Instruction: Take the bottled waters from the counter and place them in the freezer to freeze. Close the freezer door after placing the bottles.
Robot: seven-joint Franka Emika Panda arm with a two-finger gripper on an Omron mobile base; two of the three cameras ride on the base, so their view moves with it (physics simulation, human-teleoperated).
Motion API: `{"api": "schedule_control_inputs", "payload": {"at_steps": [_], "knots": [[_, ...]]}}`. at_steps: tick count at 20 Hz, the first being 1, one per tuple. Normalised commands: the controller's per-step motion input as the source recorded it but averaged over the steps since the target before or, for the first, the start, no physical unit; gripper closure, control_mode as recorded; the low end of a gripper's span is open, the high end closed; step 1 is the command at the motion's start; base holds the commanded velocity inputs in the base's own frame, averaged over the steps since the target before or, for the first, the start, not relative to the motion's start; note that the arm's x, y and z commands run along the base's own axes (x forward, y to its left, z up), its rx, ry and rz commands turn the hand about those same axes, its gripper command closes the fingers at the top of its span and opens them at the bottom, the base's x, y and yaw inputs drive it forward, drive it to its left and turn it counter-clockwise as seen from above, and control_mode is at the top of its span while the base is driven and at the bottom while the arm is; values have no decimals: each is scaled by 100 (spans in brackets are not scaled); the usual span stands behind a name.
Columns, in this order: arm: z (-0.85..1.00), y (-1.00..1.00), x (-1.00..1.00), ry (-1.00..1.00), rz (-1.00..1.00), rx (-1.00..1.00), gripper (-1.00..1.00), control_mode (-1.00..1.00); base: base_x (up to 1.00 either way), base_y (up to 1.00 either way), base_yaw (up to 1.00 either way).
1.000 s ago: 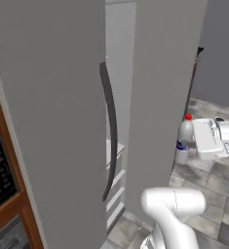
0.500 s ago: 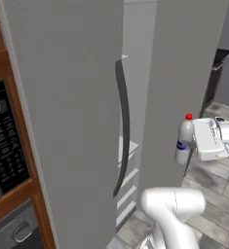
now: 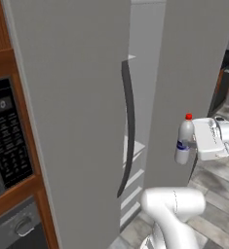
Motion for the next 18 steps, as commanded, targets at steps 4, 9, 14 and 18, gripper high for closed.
{"api": "schedule_control_inputs", "payload": {"at_steps": [4, 9, 14, 18], "knots": [[0, 0, 0, 0, 0, 0, 100, 100, 33, -21, 1], [0, 0, 0, 0, 0, 0, 100, 100, 36, -4, 0], [0, 0, 0, 0, 0, 0, 100, 100, 36, -42, 0], [0, 0, 0, 0, 0, 0, 100, 100, 32, -26, 0]]}}
